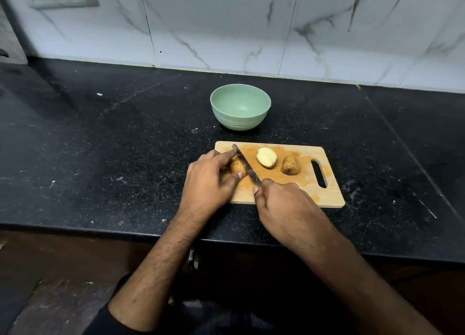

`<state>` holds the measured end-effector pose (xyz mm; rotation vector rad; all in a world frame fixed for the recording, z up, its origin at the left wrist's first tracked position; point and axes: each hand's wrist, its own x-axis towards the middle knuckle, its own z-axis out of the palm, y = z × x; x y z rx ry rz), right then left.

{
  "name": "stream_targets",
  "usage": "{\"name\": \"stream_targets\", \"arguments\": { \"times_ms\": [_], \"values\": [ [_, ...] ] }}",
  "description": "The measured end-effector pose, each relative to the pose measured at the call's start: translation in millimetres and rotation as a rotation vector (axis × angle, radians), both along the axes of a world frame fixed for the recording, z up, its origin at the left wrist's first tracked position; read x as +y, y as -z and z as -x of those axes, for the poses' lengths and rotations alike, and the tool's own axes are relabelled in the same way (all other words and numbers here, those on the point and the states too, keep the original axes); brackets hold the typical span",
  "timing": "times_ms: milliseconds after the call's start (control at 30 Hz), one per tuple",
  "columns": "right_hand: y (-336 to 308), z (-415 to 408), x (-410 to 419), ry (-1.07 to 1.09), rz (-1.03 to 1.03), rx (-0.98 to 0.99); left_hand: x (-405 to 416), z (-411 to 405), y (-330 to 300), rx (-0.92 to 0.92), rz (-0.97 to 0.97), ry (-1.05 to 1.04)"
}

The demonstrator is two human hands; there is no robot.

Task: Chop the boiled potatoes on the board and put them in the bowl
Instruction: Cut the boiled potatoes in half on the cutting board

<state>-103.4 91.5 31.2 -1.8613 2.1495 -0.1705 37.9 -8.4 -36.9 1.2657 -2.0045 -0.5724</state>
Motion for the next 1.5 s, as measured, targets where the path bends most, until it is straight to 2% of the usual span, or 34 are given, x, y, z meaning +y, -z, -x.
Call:
{"name": "stream_targets", "arguments": {
  "times_ms": [433,967,1267,1500],
  "values": [
    [-2.6,9.1,1.5,-0.004,0.004,0.017,2.1,0.1,-1.0,0.106,-0.041,-0.022],
    [11.5,3.5,-26.7,-0.050,-0.062,0.020,-0.7,1.3,-3.0,0.089,-0.030,-0.034],
    [-0.8,10.1,-1.8,-0.038,-0.185,0.095,4.6,2.1,-1.1,0.043,-0.034,-0.012],
    [-18.5,26.3,29.3,-0.035,-0.280,0.075,6.9,6.1,-0.3,-0.033,-0.031,-0.012]
  ]
}}
